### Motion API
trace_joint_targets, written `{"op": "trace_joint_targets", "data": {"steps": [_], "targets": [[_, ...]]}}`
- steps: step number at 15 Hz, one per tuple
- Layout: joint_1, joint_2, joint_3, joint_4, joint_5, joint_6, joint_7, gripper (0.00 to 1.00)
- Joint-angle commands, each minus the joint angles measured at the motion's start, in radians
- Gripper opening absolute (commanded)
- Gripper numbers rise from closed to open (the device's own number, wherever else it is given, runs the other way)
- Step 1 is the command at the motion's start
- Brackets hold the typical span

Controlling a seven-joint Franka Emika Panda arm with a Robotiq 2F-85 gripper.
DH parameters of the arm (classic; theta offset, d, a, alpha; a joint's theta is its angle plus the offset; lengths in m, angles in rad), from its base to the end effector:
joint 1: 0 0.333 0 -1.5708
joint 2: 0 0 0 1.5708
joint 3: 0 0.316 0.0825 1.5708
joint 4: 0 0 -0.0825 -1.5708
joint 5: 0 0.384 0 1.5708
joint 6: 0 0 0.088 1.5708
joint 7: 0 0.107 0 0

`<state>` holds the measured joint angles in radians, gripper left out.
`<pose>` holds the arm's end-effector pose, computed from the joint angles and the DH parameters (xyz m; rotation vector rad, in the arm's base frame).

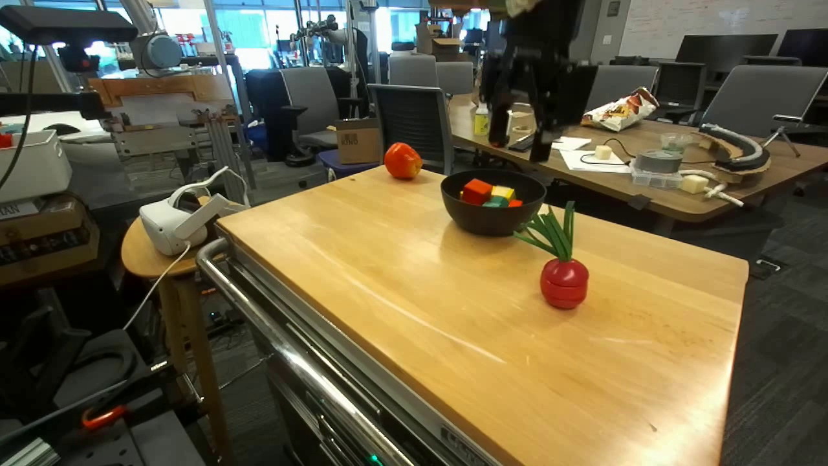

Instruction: Remove the objects from the black bowl and put them on the table then move the apple to the right

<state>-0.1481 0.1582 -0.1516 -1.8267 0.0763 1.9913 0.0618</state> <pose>0.5801 -0.1703 0.4477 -3.0380 0.6007 -0.0215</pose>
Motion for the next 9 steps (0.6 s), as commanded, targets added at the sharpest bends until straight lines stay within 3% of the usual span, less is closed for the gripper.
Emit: {"op": "trace_joint_targets", "data": {"steps": [1, 2, 3, 7, 9], "targets": [[0.009, -0.116, 0.039, 0.003, 0.132, -0.010, -0.087, 1.00], [0.004, -0.068, 0.022, 0.004, 0.070, -0.004, -0.041, 0.95], [0.009, -0.094, 0.030, 0.005, 0.095, -0.005, -0.053, 1.00], [0.015, -0.112, 0.039, 0.002, 0.106, -0.007, -0.060, 1.00], [0.014, -0.104, 0.045, 0.019, 0.107, -0.060, -0.228, 1.00]]}}
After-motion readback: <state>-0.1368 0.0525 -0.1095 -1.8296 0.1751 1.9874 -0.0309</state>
